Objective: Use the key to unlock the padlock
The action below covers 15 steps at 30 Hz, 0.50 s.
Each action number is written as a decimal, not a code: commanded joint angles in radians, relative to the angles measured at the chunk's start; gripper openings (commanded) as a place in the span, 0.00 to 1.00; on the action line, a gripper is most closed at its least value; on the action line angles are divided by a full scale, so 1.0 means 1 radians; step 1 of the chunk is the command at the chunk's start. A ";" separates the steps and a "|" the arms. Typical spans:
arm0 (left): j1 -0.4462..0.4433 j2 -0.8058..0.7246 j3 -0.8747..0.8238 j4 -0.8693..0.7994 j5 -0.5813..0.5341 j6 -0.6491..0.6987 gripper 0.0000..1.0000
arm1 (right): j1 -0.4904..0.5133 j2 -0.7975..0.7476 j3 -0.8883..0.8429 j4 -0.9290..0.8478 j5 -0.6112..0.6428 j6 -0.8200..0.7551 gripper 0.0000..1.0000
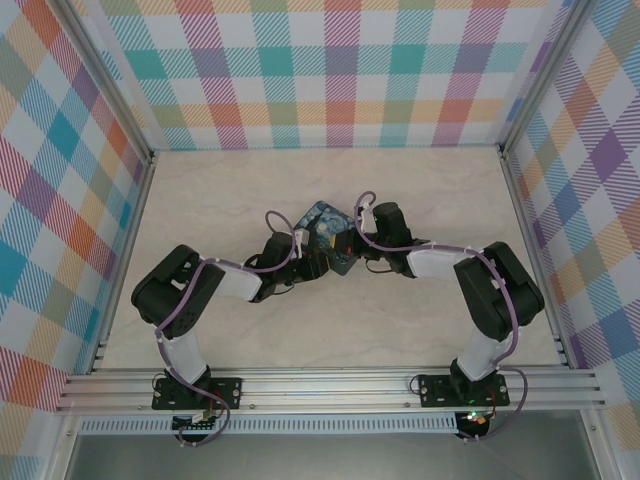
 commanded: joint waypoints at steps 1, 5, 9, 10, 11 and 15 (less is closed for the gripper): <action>-0.007 0.036 0.024 0.056 -0.054 -0.036 0.35 | 0.007 0.017 -0.026 -0.040 -0.017 0.005 0.03; -0.007 0.041 0.027 0.056 -0.056 -0.039 0.32 | 0.007 0.016 -0.026 -0.040 -0.017 0.005 0.02; -0.007 0.039 0.028 0.056 -0.057 -0.038 0.28 | 0.007 0.011 -0.025 -0.042 -0.018 0.003 0.03; -0.007 0.038 0.028 0.054 -0.057 -0.038 0.27 | 0.007 0.009 -0.023 -0.044 -0.017 0.003 0.02; -0.007 0.037 0.028 0.055 -0.058 -0.038 0.27 | 0.007 0.005 -0.022 -0.045 -0.017 0.002 0.02; -0.007 0.029 0.024 0.051 -0.060 -0.036 0.24 | 0.007 -0.015 -0.017 -0.050 -0.014 -0.015 0.02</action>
